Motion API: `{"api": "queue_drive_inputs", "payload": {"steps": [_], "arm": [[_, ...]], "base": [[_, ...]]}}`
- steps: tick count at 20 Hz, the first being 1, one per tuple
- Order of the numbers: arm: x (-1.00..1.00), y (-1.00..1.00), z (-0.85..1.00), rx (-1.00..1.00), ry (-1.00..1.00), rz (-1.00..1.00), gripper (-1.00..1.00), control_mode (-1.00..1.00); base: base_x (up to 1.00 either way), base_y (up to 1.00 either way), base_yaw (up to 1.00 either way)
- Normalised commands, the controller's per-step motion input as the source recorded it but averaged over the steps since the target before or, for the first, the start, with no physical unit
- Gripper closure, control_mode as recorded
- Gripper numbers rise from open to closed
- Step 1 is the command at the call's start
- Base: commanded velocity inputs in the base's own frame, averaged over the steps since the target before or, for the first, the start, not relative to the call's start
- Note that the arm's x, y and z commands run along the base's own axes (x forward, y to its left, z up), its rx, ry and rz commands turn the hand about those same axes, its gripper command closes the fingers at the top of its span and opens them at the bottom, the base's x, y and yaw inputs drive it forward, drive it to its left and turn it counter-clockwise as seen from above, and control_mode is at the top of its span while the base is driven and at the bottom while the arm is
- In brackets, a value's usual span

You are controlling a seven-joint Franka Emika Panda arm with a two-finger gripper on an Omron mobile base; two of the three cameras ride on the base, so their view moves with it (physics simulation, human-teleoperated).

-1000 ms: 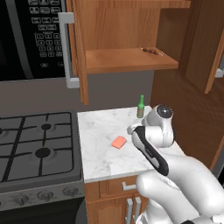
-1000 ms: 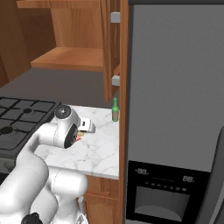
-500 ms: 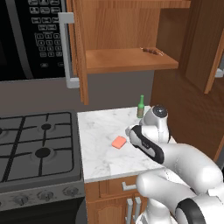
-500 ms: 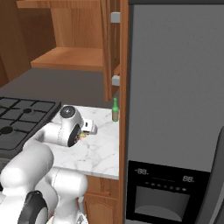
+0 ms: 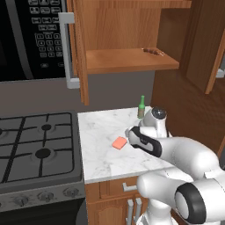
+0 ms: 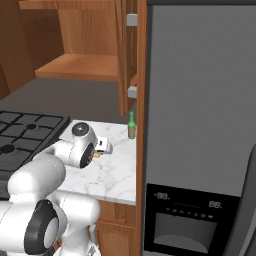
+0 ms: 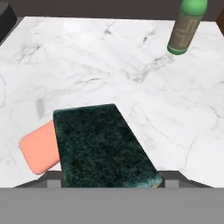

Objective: Pick the bar soap and sponge from the cabinet and place them on the counter.

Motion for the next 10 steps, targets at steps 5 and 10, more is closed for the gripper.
{"api": "queue_drive_inputs", "payload": {"steps": [5,10], "arm": [[0.0,0.0,-0.38,0.0,-0.01,0.0,1.0,-1.0],[0.0,0.0,-0.47,-0.01,0.0,0.0,1.0,-1.0]], "base": [[0.0,0.0,0.0],[0.0,0.0,0.0]]}}
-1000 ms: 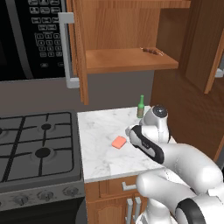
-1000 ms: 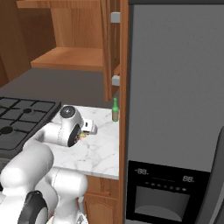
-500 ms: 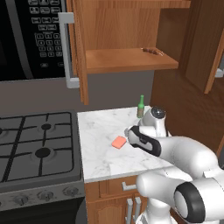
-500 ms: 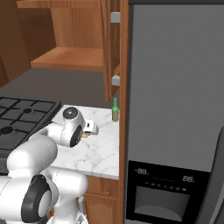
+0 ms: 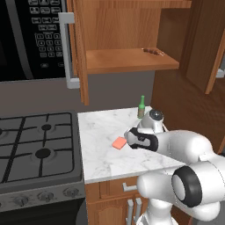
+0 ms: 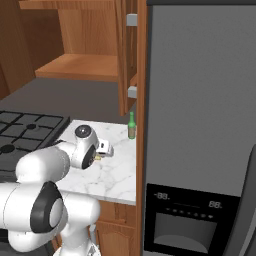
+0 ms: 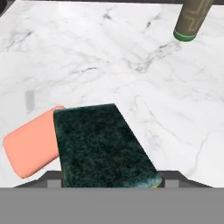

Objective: Pick the bar soap and sponge from the cabinet and place them on the counter.

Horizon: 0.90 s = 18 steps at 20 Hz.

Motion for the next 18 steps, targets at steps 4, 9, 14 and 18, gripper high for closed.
{"api": "queue_drive_inputs", "payload": {"steps": [4,9,14,18], "arm": [[0.0,0.01,-0.49,-0.02,0.0,0.0,1.0,-1.0],[0.0,0.01,-0.38,-0.01,0.0,0.0,1.0,-1.0],[0.0,0.0,-0.32,0.0,-0.01,0.0,1.0,-1.0],[0.0,0.0,-0.22,0.0,-0.04,0.0,1.0,-1.0]], "base": [[0.0,0.0,0.0],[0.0,0.0,0.0],[0.0,0.0,0.0],[0.0,0.0,0.0]]}}
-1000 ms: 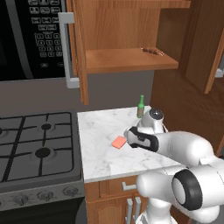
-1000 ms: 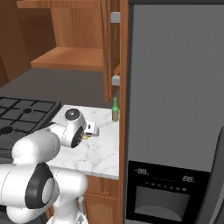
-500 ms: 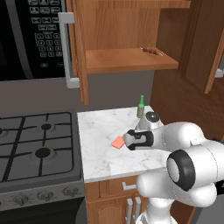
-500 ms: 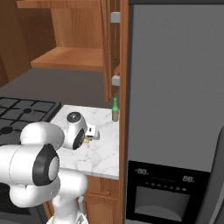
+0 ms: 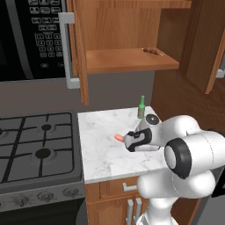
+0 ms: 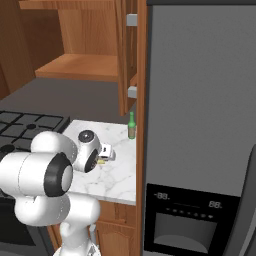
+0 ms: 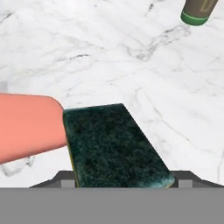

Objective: Pick the bar soap and sponge from the cabinet and place them on the counter.

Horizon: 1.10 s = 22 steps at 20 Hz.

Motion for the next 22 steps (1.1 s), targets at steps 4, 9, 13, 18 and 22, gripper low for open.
{"api": "queue_drive_inputs", "payload": {"steps": [4,9,13,18,22], "arm": [[0.0,0.01,-0.21,0.0,-0.06,0.0,1.0,-1.0],[-0.2,0.04,-0.08,0.0,-0.11,0.0,-1.0,-1.0],[-0.55,0.0,0.08,0.0,-0.17,0.0,-1.0,-1.0],[-0.58,0.0,0.37,0.0,-0.11,0.0,-1.0,-1.0],[-0.61,0.0,0.34,0.0,-0.1,0.0,-1.0,-1.0]], "base": [[0.0,0.0,0.0],[0.0,0.0,0.0],[0.0,0.0,0.0],[0.0,0.0,0.0],[0.0,0.0,0.0]]}}
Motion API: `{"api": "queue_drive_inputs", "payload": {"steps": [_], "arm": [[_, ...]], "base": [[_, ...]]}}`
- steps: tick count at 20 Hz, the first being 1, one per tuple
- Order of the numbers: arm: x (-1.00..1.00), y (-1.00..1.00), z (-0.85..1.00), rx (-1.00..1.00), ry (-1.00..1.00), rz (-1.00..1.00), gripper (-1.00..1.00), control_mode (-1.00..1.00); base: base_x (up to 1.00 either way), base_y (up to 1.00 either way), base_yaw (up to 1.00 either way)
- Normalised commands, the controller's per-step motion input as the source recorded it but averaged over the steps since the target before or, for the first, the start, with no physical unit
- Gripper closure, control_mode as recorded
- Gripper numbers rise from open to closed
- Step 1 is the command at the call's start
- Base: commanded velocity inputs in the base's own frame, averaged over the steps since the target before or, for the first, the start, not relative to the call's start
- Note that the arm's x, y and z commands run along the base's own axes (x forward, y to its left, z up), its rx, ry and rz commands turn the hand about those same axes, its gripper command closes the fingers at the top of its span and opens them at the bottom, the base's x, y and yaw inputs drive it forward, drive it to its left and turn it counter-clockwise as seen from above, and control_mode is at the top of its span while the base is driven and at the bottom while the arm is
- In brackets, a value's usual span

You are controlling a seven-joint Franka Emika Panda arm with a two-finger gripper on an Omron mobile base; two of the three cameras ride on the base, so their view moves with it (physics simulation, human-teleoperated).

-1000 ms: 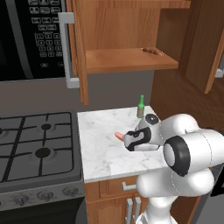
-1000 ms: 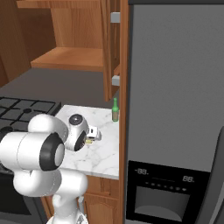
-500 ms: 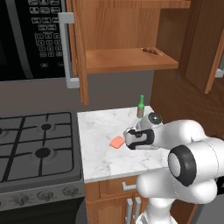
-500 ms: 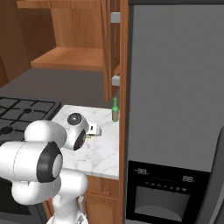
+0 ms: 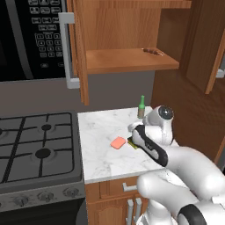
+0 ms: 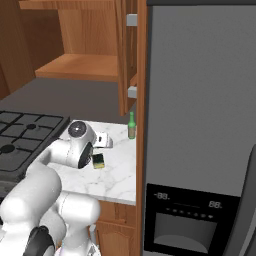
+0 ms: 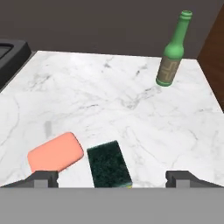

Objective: Pick the bar soap and sponge from the cabinet and place them on the counter.

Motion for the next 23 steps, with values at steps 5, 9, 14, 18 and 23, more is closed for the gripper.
{"api": "queue_drive_inputs", "payload": {"steps": [5,9,14,18,23], "arm": [[-0.88,0.0,0.28,0.0,-0.16,0.02,-1.0,-1.0],[-1.0,0.0,0.11,0.0,-0.27,0.06,-1.0,-1.0],[-1.0,0.01,0.41,0.01,-0.21,0.04,-1.0,-1.0],[-0.97,0.0,0.9,0.02,-0.15,0.0,-1.0,-1.0],[-1.0,0.01,0.57,0.0,-0.17,0.0,-1.0,-1.0]], "base": [[0.0,0.0,0.0],[0.0,0.0,0.0],[0.0,0.0,0.0],[0.0,0.0,0.0],[0.0,0.0,0.0]]}}
